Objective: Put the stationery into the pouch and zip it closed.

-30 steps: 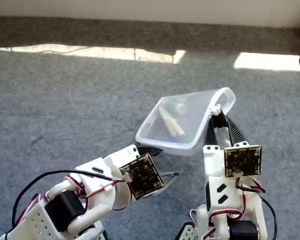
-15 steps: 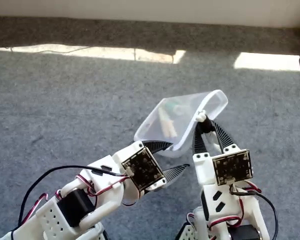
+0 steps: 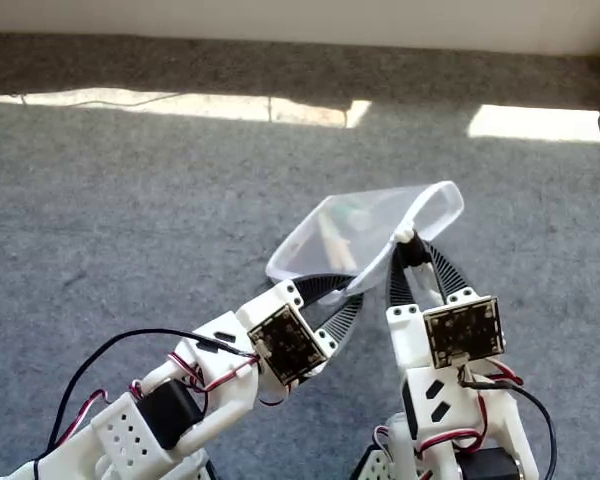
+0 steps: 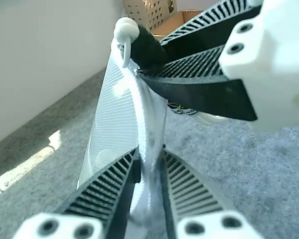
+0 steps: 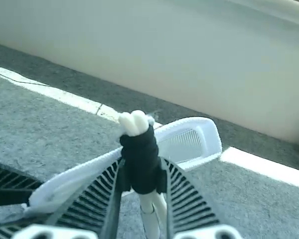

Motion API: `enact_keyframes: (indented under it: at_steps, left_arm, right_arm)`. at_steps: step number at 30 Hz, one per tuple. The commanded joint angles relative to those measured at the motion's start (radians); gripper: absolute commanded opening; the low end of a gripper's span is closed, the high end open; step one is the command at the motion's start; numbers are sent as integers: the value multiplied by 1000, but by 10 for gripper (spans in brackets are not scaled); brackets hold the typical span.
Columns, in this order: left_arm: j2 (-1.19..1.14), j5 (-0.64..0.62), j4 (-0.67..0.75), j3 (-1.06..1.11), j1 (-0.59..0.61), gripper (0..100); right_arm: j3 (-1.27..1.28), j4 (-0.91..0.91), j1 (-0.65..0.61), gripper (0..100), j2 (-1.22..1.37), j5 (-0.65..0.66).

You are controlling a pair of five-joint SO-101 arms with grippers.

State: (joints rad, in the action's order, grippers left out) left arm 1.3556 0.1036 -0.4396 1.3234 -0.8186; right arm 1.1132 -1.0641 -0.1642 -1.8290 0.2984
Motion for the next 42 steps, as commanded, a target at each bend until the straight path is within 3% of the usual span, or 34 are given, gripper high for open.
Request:
enact_keyframes:
  at_steps: [1, 6, 14, 19, 31, 42]
  left_arm:
    - [12, -11, 35, -8, 16, 6]
    - [12, -11, 25, -35, 113, 6]
    - [12, -11, -236, -182, 174, 6]
    - [12, -11, -327, -242, 225, 6]
    - [13, -11, -364, -254, 246, 6]
    - [13, -11, -365, -254, 246, 6]
  right_arm:
    - [-15, -16, -25, 8, -7, 12]
    - [-13, -8, 7, 8, -7, 11]
    - [-5, 94, 145, 8, -7, 6]
    - [-5, 107, 188, 8, -7, 6]
    - [7, 156, 280, 8, 2, 6]
    - [139, 381, 444, 8, 2, 12]
